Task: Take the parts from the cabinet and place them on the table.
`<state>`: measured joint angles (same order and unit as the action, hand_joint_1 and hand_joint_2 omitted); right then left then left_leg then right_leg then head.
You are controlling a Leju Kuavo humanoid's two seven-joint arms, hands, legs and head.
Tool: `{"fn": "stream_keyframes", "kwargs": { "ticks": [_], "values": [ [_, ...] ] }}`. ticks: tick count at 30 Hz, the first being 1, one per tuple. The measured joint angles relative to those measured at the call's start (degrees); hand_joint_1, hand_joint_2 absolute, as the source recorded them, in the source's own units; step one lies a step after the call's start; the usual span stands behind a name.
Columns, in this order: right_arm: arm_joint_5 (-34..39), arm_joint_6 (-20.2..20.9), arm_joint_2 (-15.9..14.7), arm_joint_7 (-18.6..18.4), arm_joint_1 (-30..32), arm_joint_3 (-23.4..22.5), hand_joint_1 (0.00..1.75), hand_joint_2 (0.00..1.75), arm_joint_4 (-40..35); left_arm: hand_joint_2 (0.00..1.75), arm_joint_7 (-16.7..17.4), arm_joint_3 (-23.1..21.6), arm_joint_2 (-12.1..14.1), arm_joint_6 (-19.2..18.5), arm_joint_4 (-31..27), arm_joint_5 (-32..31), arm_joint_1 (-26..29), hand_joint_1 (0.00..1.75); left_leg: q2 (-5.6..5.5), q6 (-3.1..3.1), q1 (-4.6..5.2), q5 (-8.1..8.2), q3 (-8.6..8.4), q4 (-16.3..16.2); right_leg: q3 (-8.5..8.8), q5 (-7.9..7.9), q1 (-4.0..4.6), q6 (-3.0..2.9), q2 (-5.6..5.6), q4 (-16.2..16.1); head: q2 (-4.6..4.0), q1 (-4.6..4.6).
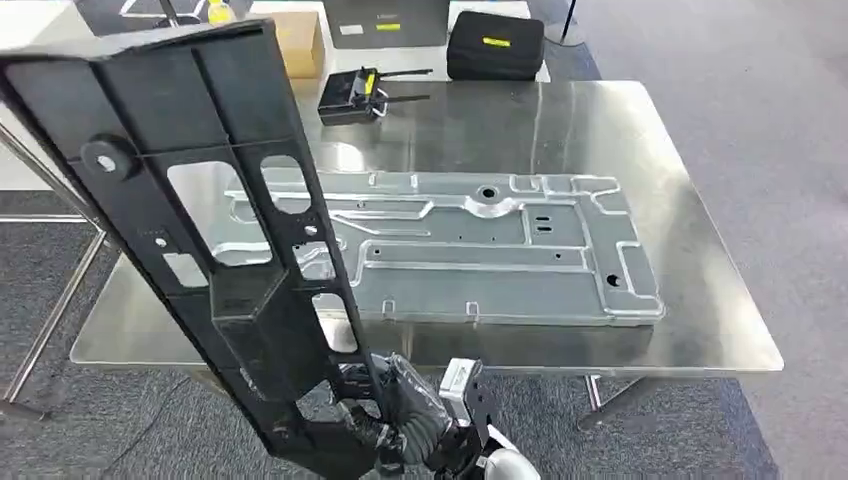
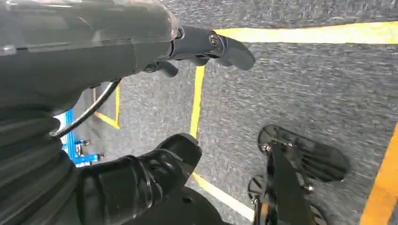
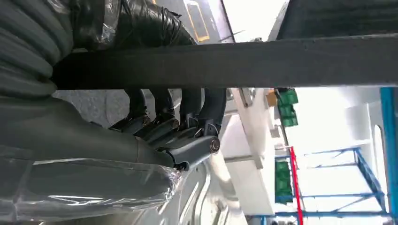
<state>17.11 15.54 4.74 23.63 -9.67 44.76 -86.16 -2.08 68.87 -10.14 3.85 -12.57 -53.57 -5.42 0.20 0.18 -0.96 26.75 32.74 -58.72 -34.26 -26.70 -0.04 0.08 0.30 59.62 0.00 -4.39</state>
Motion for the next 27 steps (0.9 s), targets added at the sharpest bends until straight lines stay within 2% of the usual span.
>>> {"fn": "stream_keyframes", "kwargs": {
  "ticks": [1,2,3,4,6,7,8,9,11,12,13,14,16,17,18,19,22,23,24,26,27],
  "values": [
    [-0.5,-0.8,0.0,-0.1,0.0,-0.2,1.75,1.75,0.0,1.75,0.0,0.0,0.0,0.0,0.0,0.0,0.0,0.0,0.05,-0.41,-0.04,-0.03,-0.22,0.3,0.04,-0.03,0.14,-0.3,0.1,0.0,0.0,0.04],
    [-0.8,-1.2,0.0,-0.3,-0.1,-0.5,1.75,1.75,-0.1,1.75,-0.1,0.0,0.0,0.0,0.0,-0.1,-0.1,0.0,0.07,-0.84,-0.05,0.14,-0.42,0.3,0.47,0.28,-0.31,-0.85,0.22,-0.7,0.0,0.02],
    [-0.8,-1.4,0.0,-0.4,-0.2,-0.7,1.75,1.75,-0.2,1.75,-0.1,0.0,0.0,0.0,0.0,-0.1,0.0,0.0,0.02,-0.96,-0.29,0.82,-0.13,-0.8,0.84,0.49,-0.41,-1.16,0.04,-1.1,0.0,0.04],
    [-0.8,-1.4,0.0,-0.5,-0.6,-1.1,1.75,1.75,-0.2,1.75,-0.1,0.0,0.0,0.0,0.0,-0.1,0.0,0.0,0.0,-0.98,-0.25,2.89,1.16,-3.6,0.93,0.5,-0.4,-1.76,-0.04,-1.2,0.0,0.09],
    [-0.8,-1.4,0.0,-0.5,-1.1,-1.5,1.75,1.75,-0.2,1.75,-0.1,0.0,0.0,0.0,0.0,-0.1,0.1,0.0,0.0,-1.21,-0.29,7.13,5.32,-12.4,0.96,0.36,-0.18,-2.11,-0.15,-1.2,0.0,0.09],
    [-0.8,-1.4,0.0,-0.5,-1.1,-1.6,1.75,1.75,-0.1,1.75,-0.1,0.0,0.0,0.0,0.0,-0.1,0.1,0.0,0.01,-1.35,-0.3,8.29,7.13,-16.0,0.95,0.31,-0.05,-2.18,-0.17,-1.1,0.0,0.07],
    [-0.9,-1.7,0.0,-0.5,-1.1,-1.7,1.75,1.75,-0.1,1.75,-0.1,0.0,0.0,0.0,0.0,-0.1,0.2,0.0,0.01,-1.44,-0.3,8.05,8.01,-17.6,0.95,0.26,0.03,-2.25,-0.15,-1.0,0.0,0.09],
    [-1.2,-2.3,0.0,-0.5,-1.1,-1.7,1.75,1.75,-0.1,1.75,-0.1,0.0,0.0,0.0,0.0,-0.2,0.3,0.0,0.01,-1.44,-0.3,6.6,7.55,-16.3,0.98,0.17,0.07,-2.28,-0.11,-0.9,0.0,0.09],
    [-2.0,-4.2,0.0,-0.5,-1.6,-2.3,1.75,1.75,-0.1,1.75,-0.2,0.0,0.0,0.0,0.0,-0.6,0.2,0.0,0.01,-1.27,-0.3,1.78,3.94,-8.4,1.14,-0.09,0.06,-2.1,-0.01,-0.5,0.0,0.09],
    [-2.3,-5.6,0.0,-0.7,-2.7,-3.0,1.75,1.75,-0.1,1.75,-0.3,-0.1,0.1,0.0,0.0,-0.8,0.2,0.0,0.02,-0.96,-0.3,-0.76,1.22,-2.6,1.09,-0.34,0.06,-1.85,0.01,-0.1,0.0,0.09],
    [-2.6,-7.0,0.0,-1.1,-4.2,-4.0,1.75,1.75,-0.1,1.75,-0.4,-0.2,0.1,-0.2,0.0,-1.0,0.1,0.0,-0.01,-0.76,0.1,0.31,0.62,-0.9,0.71,-0.62,0.53,-1.43,0.1,0.4,0.0,0.11],
    [-2.9,-8.1,0.1,-1.4,-5.9,-4.8,1.75,1.75,0.0,1.75,-0.5,-0.3,0.1,-0.3,0.0,-1.4,0.0,0.0,-0.1,-0.33,0.08,0.03,0.84,-1.0,0.46,-0.53,0.41,-1.19,0.17,0.5,0.0,0.02],
    [-3.3,-10.6,0.5,-2.8,-10.3,-7.6,1.75,1.75,0.8,1.75,-0.7,-0.5,0.2,-0.7,0.0,-1.9,0.0,0.0,-0.1,0.1,0.34,-0.17,1.13,-1.0,0.32,-0.18,0.21,-0.58,0.16,0.2,0.0,0.0],
    [-3.3,-10.9,0.6,-3.1,-12.1,-8.7,1.75,1.75,1.1,1.75,-0.7,-0.5,0.2,-0.8,0.0,-1.9,0.0,0.0,-0.07,0.47,0.11,-0.44,1.08,-0.6,0.35,-0.12,0.37,-0.31,0.18,0.1,0.0,0.04],
    [-3.3,-10.9,0.6,-3.3,-13.4,-9.7,1.75,1.75,1.3,1.75,-0.7,-0.5,0.2,-1.0,0.0,-1.9,0.0,0.0,0.06,0.96,-0.31,-0.82,0.86,-0.2,0.23,-0.51,0.18,0.01,0.1,0.6,0.0,0.04],
    [-3.3,-11.0,0.7,-3.4,-14.4,-10.5,1.75,1.75,1.5,1.75,-0.8,-0.5,0.2,-1.0,0.0,-2.0,0.0,0.0,0.01,1.3,-0.33,-0.92,0.82,-0.1,-0.6,-2.04,0.17,0.4,0.01,2.7,0.0,-0.11],
    [-4.2,-13.4,0.9,-3.9,-16.8,-12.0,1.75,1.75,2.6,1.75,-1.0,-0.9,0.3,-1.3,0.0,-2.6,0.0,0.0,0.04,1.5,-0.31,-0.9,0.96,-0.1,-6.85,-7.88,-0.34,1.11,-0.01,15.2,0.0,-0.04],
    [-4.6,-14.2,0.9,-4.4,-17.8,-12.5,1.75,1.75,3.2,1.75,-1.0,-1.0,0.3,-1.4,0.0,-2.9,0.0,0.0,0.04,1.5,-0.32,-0.9,0.97,-0.1,-8.35,-8.3,-0.49,1.24,-0.02,17.9,0.0,-0.09],
    [-5.3,-15.5,0.9,-5.2,-19.6,-13.2,1.75,1.75,4.4,1.75,-1.0,-1.1,0.3,-1.7,0.0,-3.2,0.0,0.0,0.04,1.48,-0.34,-0.88,0.96,-0.1,-8.76,-7.42,-0.75,1.34,-0.03,18.1,0.0,-0.09],
    [-7.2,-18.2,1.2,-6.5,-23.8,-15.0,1.75,1.75,7.1,1.75,-0.9,-1.7,0.3,-2.1,0.0,-3.9,0.0,0.0,0.02,1.42,-0.37,-0.85,0.93,-0.2,-6.54,-3.45,-1.08,1.44,-0.11,12.8,0.0,-0.07],
    [-9.1,-20.5,1.4,-7.2,-27.7,-16.9,1.75,1.75,9.6,1.75,-0.8,-2.1,0.3,-2.3,0.0,-4.4,-0.1,0.0,-0.01,1.18,-0.46,-0.75,0.87,-0.3,-3.17,0.23,-1.26,1.38,-0.18,5.5,0.0,-0.06]
  ]
}}
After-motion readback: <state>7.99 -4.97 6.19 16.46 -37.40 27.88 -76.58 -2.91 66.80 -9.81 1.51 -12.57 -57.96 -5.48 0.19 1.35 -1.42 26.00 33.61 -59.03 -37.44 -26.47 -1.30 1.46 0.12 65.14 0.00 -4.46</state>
